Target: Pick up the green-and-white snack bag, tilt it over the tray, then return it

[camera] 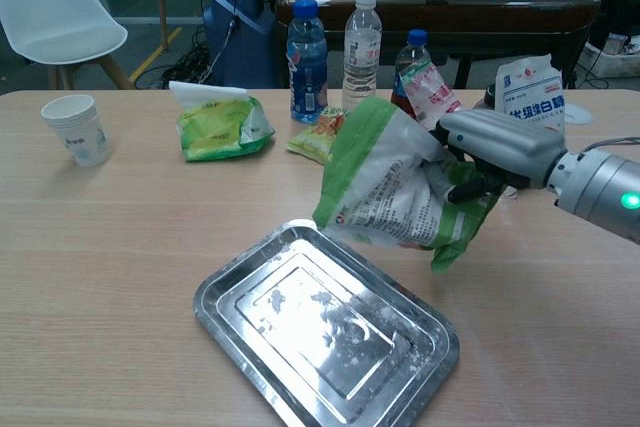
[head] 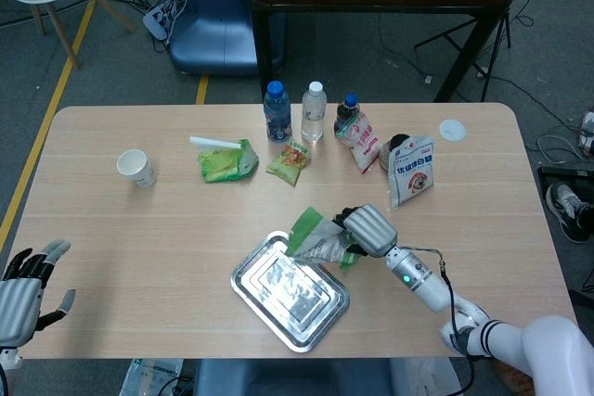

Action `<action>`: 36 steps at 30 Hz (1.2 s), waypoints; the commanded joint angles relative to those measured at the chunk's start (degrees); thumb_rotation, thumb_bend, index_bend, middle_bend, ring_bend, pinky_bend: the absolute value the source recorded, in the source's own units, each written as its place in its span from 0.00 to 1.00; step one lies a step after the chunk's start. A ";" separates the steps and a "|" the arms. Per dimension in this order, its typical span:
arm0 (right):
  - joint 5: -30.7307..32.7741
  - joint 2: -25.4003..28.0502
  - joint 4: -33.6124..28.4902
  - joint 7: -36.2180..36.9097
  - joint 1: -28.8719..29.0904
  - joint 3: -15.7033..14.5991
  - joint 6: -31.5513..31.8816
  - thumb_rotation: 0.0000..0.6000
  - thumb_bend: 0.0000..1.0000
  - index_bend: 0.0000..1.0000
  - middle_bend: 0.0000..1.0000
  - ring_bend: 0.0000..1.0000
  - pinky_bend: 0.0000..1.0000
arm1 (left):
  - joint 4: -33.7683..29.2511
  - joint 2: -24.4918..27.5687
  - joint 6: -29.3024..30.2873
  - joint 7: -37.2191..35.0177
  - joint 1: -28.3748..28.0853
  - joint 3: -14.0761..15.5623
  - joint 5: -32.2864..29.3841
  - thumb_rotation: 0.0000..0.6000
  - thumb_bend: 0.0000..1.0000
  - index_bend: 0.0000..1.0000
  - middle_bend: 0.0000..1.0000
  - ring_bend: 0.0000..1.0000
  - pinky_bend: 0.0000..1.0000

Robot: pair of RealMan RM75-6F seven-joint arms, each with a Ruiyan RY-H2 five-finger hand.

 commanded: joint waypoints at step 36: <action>0.58 -14.18 23.65 40.33 -5.83 -2.03 4.07 1.00 0.02 0.41 0.36 0.20 0.29 | -2.41 -0.01 -1.00 2.99 -0.82 0.26 0.46 1.00 0.33 0.15 0.14 0.21 0.07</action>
